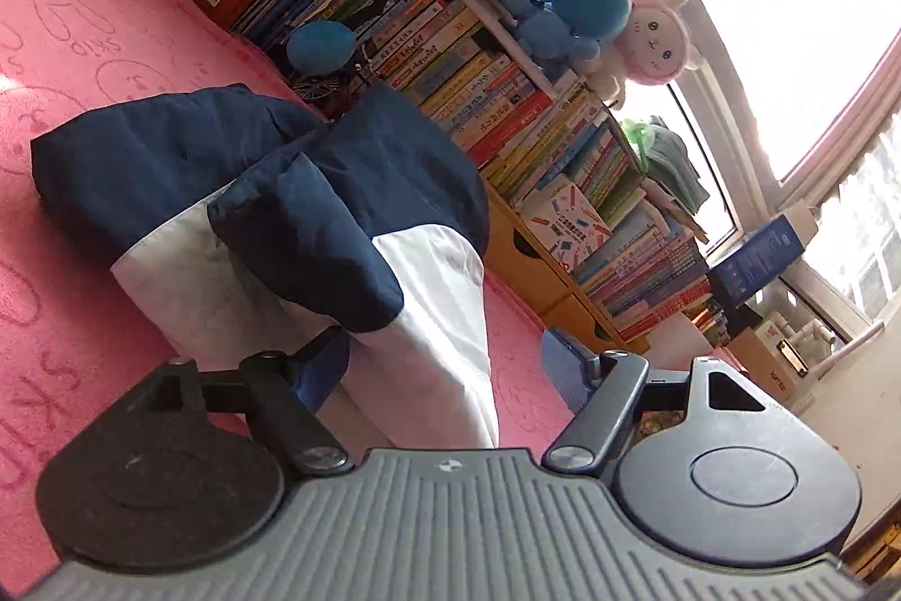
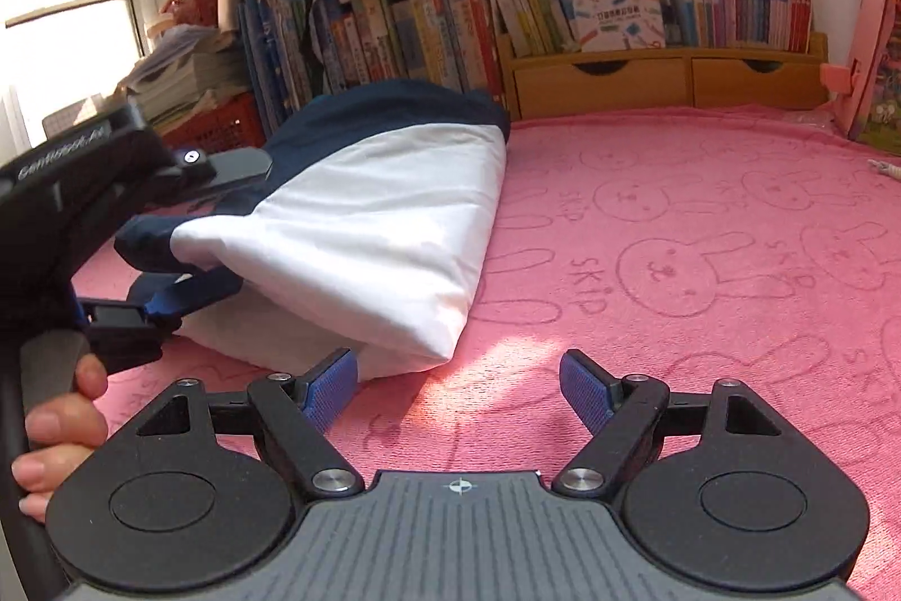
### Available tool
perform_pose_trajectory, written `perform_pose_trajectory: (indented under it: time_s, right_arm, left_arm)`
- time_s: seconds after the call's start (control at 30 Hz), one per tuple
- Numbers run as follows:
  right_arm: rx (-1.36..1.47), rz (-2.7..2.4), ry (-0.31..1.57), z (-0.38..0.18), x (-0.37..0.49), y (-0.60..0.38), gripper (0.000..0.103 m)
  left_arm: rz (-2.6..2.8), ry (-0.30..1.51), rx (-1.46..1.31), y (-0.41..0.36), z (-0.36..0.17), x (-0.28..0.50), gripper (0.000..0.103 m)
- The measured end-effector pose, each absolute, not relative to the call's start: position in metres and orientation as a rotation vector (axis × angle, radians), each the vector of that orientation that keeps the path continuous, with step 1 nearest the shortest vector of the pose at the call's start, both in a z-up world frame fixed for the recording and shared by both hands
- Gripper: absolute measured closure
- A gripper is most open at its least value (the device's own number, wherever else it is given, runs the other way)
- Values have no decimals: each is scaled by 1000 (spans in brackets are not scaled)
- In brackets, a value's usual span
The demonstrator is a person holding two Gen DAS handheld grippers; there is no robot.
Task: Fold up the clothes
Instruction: 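Grasp the folded navy fabric with the left tool while the right tool holds the white bundle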
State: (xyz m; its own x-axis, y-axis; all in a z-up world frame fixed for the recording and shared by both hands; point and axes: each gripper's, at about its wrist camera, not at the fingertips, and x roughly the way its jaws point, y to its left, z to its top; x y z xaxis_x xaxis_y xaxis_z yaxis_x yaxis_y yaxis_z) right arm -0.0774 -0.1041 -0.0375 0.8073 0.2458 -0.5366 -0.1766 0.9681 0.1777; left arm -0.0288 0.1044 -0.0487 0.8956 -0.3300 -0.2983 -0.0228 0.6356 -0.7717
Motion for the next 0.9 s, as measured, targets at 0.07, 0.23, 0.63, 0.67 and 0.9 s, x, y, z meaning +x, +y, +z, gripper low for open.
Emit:
perform_pose_trajectory:
  time_s: [0.07, 0.23, 0.63, 0.67, 0.9]
  right_arm:
    - [117, 204, 606, -38, -72, -92, 24]
    - [113, 141, 615, -45, -55, -74, 32]
    - [-64, 98, 571, -52, -62, -46, 56]
    - [-23, 101, 583, -51, -61, -50, 56]
    - [315, 104, 596, -51, -64, -79, 53]
  left_arm:
    - [-148, 460, -934, 111, -55, -18, 29]
    - [-85, 441, -970, 122, -58, -9, 32]
    - [-51, 387, -954, 139, -58, -13, 40]
    - [-61, 396, -954, 136, -59, -10, 34]
    - [-60, 377, -945, 130, -56, -3, 89]
